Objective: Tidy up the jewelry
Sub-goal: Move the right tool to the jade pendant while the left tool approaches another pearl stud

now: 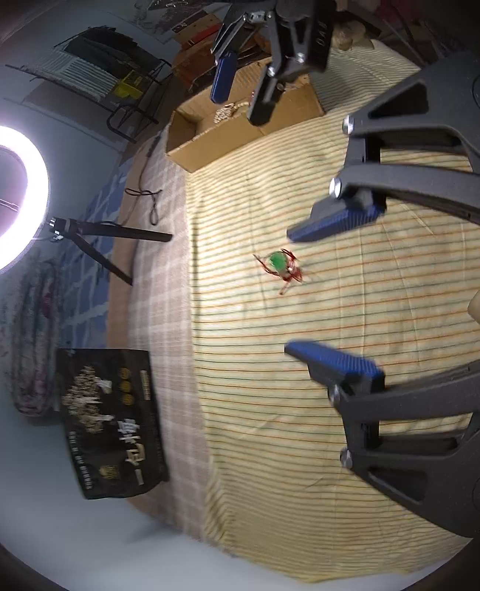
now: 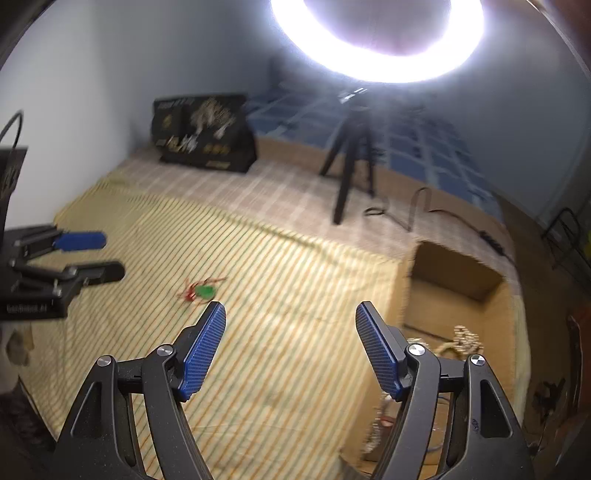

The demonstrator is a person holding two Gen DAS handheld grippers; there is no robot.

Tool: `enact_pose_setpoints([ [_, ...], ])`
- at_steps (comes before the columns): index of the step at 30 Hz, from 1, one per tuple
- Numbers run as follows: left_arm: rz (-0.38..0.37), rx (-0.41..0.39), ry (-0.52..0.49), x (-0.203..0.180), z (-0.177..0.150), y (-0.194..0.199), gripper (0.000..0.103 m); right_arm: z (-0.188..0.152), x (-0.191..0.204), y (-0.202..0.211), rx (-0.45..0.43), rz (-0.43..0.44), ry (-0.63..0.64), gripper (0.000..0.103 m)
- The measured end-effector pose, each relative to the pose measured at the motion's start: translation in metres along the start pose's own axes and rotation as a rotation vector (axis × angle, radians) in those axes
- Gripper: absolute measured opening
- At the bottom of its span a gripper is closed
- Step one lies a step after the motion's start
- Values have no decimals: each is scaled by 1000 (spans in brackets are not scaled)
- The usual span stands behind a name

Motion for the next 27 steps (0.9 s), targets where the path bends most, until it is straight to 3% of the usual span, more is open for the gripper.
enact_pose_setpoints([
  [3,1,11,10,8,2,-4,41,0,12,-13,28,29,29,72],
  [7,-7,13,-4,16,3,-5,38,4,27,-30,72,90,53,57],
  [10,-14,24,-19,19,3,-9,33,7,33,-44,98,119,46,51],
  [13,-15,28,-19,23,4,-10,33,11,37,-59,131,151,36,39],
  [19,-30,26,-22,30,7,-10,33,5,55,-80,144,228,64,39],
  [22,-41,29,-23,33,8,-11,33,3,57,-92,156,231,59,29],
  [27,-57,50,-62,29,4,-18,33,4,47,-111,175,243,12,22],
])
Point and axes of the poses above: each gripper's, at about its wrist camera, not at the fingertips, and y roughly against the way its jaws point, x to its left, z to its top, the point moved 3 cm from there along -y, roughly the way its jaws point, and after that the axes turned 10 degrees about x, right-handed, at the moved point
